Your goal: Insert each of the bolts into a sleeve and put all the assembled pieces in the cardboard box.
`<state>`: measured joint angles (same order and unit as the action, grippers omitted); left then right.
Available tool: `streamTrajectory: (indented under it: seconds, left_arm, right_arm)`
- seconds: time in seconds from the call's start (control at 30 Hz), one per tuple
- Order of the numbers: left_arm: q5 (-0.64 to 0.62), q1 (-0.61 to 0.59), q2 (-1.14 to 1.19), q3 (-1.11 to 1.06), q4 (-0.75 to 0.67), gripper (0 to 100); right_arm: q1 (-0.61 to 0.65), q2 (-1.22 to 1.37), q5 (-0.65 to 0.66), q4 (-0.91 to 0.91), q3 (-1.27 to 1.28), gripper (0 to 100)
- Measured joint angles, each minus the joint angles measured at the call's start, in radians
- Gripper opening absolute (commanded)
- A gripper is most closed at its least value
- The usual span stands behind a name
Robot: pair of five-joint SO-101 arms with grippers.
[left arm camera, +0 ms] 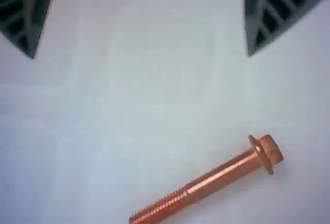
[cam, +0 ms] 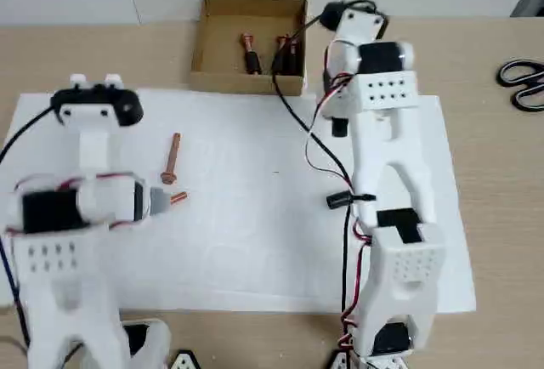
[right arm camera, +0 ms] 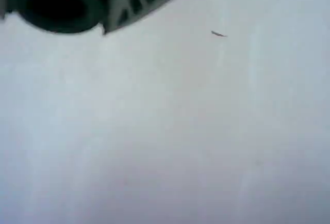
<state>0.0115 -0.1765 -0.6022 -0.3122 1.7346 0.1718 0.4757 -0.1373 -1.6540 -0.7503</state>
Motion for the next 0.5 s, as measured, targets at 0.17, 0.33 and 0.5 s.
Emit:
streamTrajectory:
  seconds: [0.17,0.33,0.5]
  left_arm:
    - [0.074,0.0,0.261,0.152,0.0,25]
    - [0.147,0.0,0.528,0.233,-0.005,23]
    - [0.046,-0.002,0.733,0.359,-0.066,19]
  right_arm:
    - [0.009,-0.026,0.106,-0.015,0.0,0.4]
    - [0.008,-0.026,0.117,-0.015,0.0,0.4]
    - [0.009,-0.026,0.118,-0.015,0.0,0.4]
